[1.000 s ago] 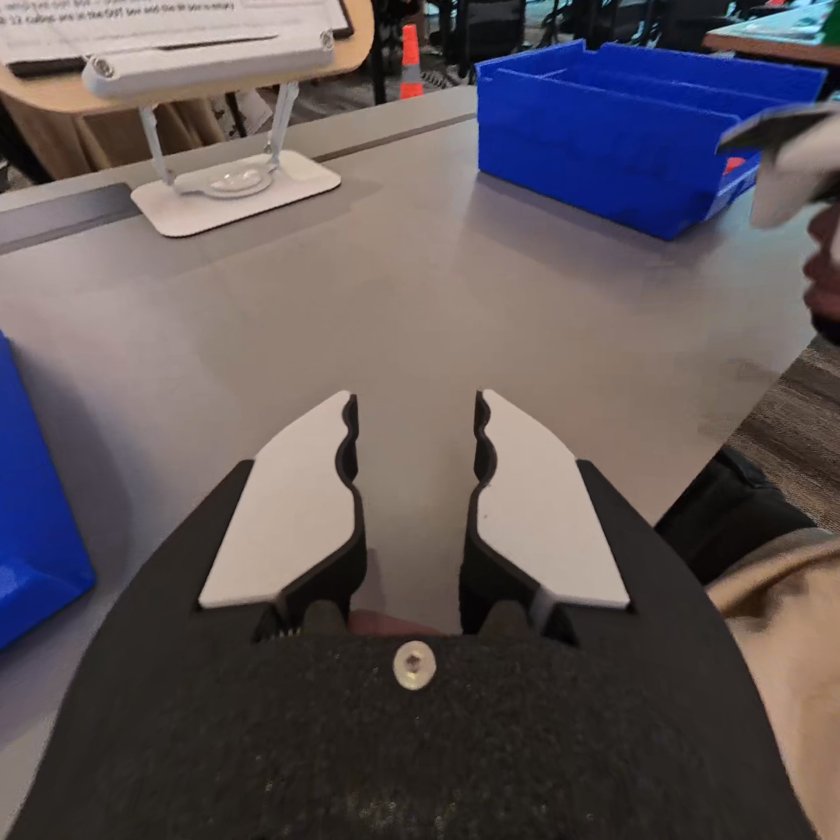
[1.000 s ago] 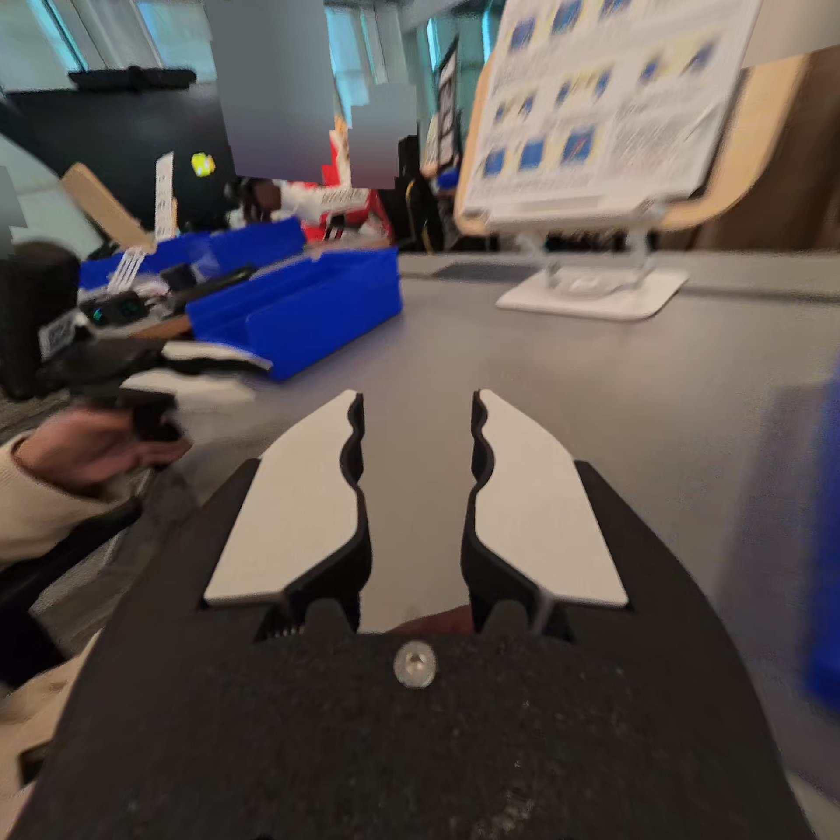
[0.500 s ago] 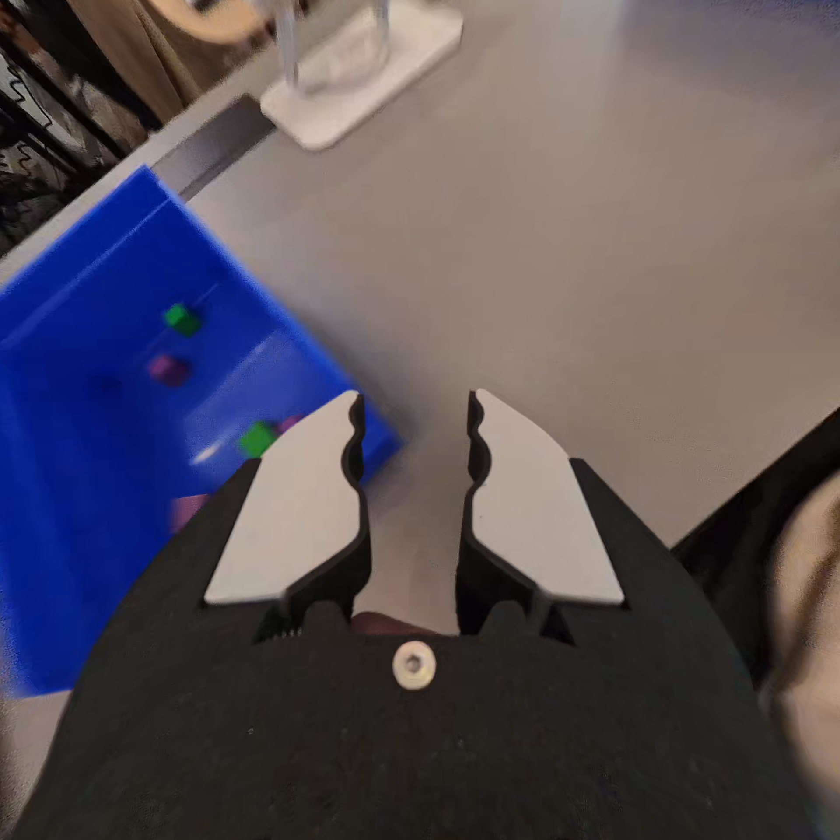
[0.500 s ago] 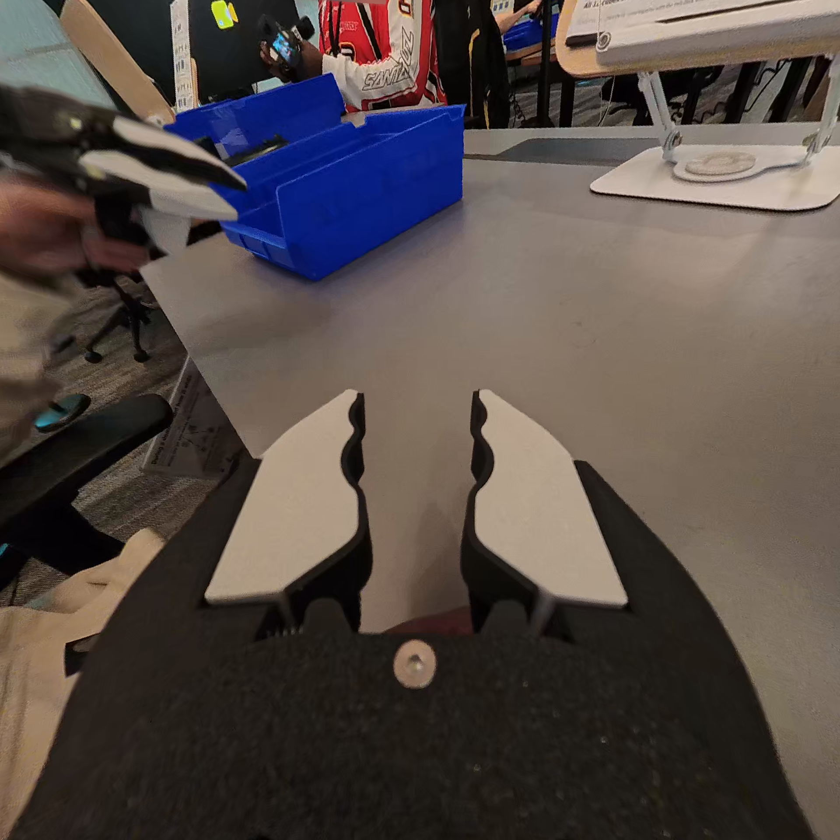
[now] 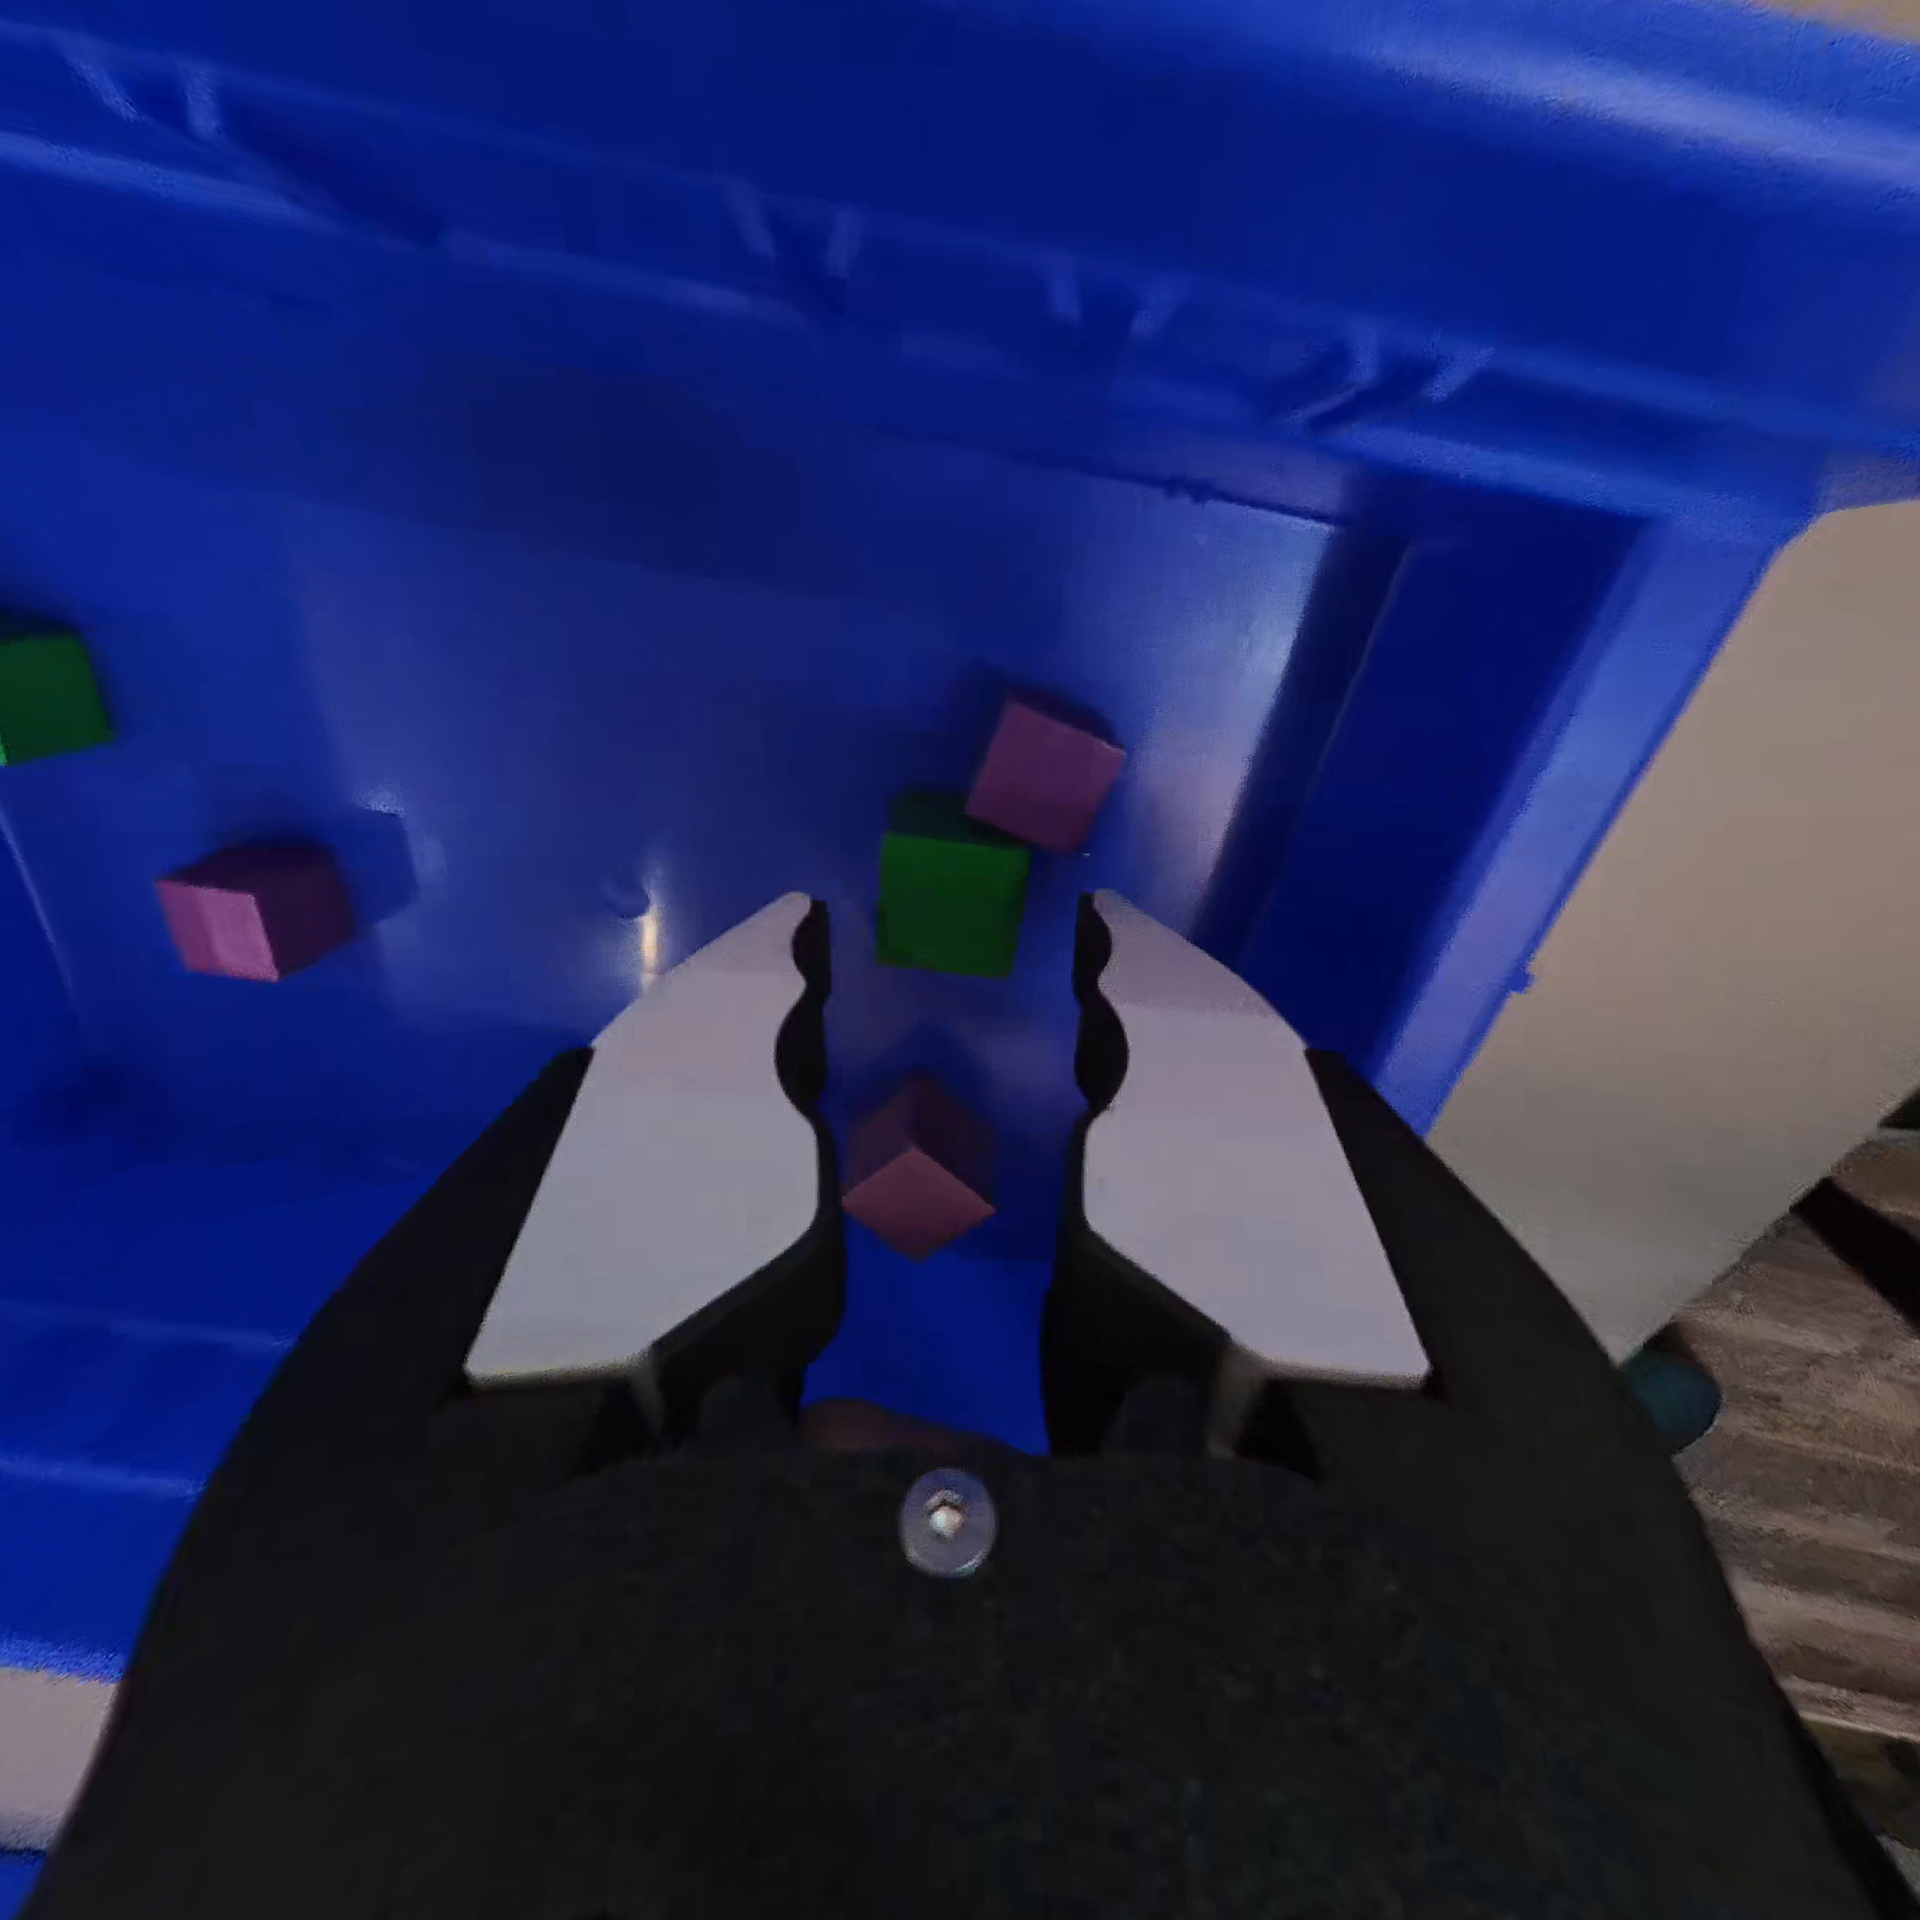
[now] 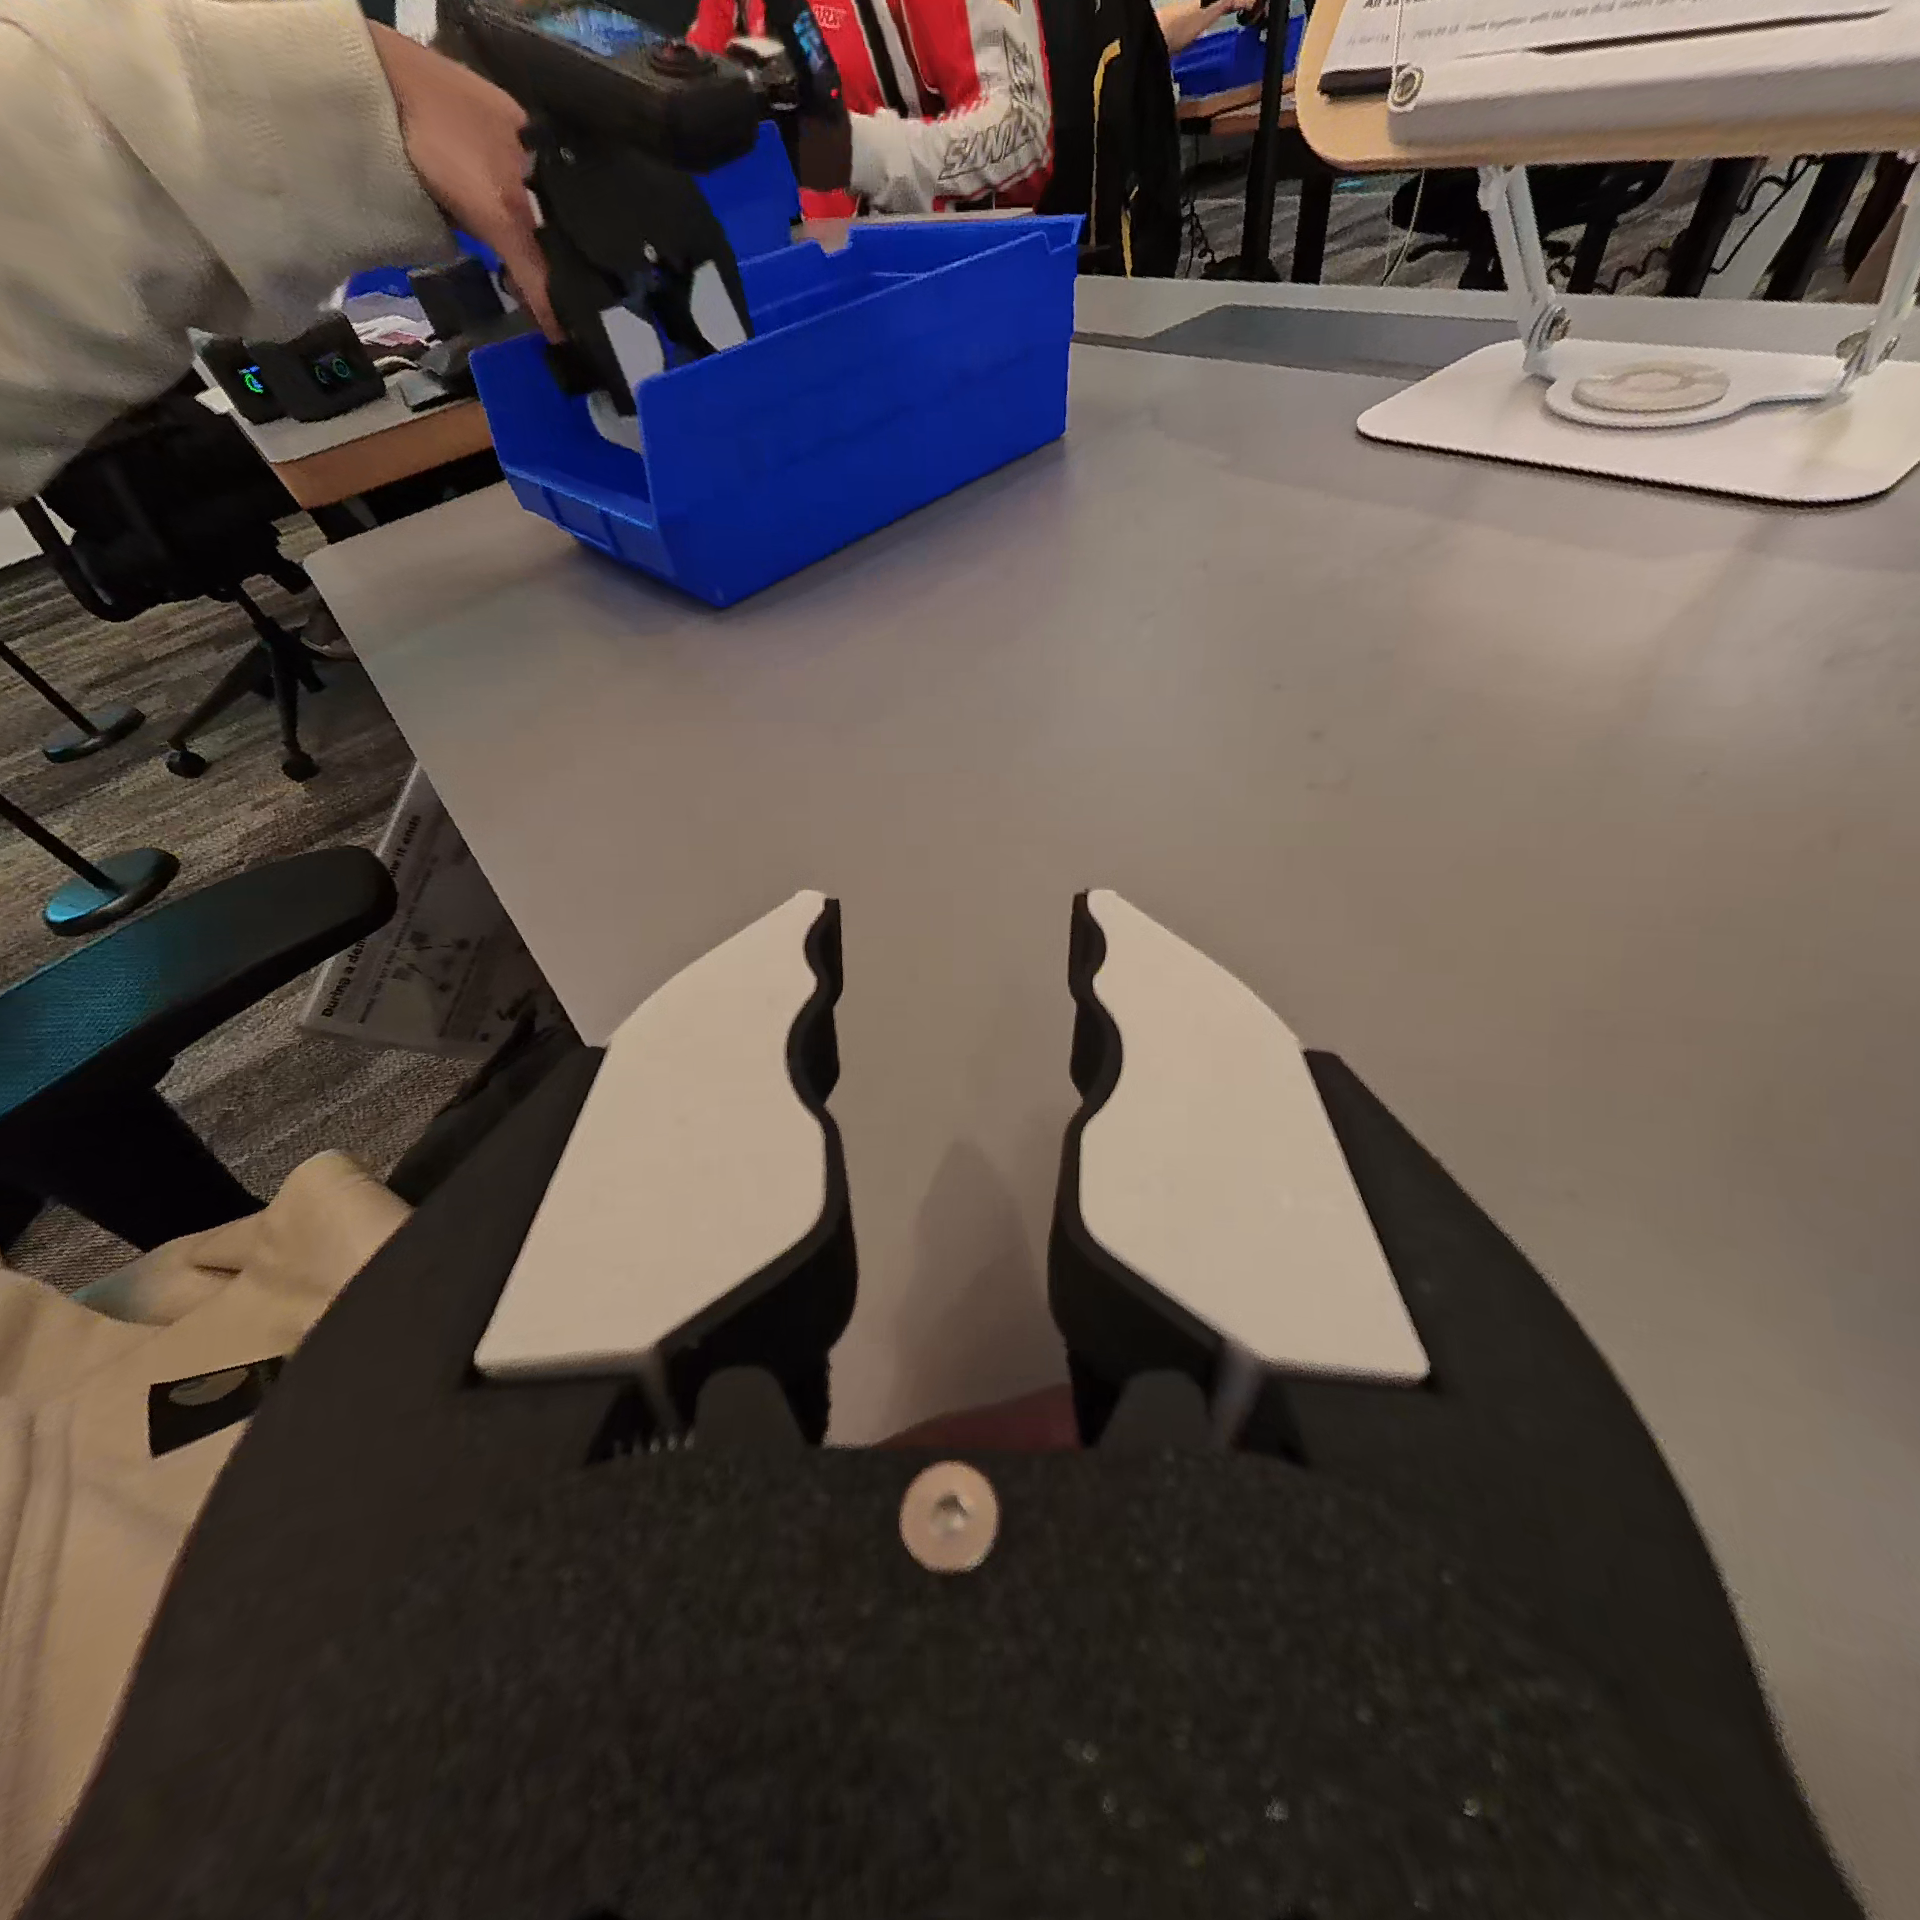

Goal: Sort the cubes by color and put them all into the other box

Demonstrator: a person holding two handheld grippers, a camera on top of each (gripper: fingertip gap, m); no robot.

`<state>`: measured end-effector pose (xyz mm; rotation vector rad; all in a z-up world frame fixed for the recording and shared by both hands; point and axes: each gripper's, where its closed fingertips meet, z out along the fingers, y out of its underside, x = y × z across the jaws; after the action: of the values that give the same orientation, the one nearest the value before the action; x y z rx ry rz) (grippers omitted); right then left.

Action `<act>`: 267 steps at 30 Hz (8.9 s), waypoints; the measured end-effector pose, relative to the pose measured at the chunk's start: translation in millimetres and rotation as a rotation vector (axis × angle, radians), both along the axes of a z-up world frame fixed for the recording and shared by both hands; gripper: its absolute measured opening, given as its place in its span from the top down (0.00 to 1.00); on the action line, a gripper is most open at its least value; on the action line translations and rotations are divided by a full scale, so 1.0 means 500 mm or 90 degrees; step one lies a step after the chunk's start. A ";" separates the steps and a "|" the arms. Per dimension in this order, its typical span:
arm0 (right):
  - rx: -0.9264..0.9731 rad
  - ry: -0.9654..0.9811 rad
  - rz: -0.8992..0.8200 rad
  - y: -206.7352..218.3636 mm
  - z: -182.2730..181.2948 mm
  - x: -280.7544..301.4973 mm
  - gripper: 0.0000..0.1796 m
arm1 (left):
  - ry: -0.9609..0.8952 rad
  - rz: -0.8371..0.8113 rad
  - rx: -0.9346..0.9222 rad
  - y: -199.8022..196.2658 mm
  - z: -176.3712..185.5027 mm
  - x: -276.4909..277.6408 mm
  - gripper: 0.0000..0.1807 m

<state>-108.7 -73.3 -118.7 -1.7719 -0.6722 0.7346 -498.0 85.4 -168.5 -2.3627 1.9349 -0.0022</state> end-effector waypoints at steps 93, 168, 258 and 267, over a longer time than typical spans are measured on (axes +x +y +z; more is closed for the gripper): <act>-0.205 -0.611 0.253 0.268 -0.139 0.435 0.83 | -0.659 0.399 0.411 -0.217 0.119 0.378 0.80; -0.102 0.161 0.032 0.047 0.048 0.026 0.78 | -0.616 0.392 0.434 0.004 0.231 0.146 0.88; 0.026 -0.001 -0.077 0.016 0.028 0.050 0.77 | -0.422 0.768 0.378 0.189 0.130 0.047 0.74; 0.036 -0.015 -0.089 0.004 0.029 0.083 0.77 | -0.273 0.851 0.294 0.301 -0.017 0.019 0.83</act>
<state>-67.4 -71.3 -104.0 -1.7594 -0.5730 0.5947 -488.4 235.7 -177.1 -2.4917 -0.0292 0.0210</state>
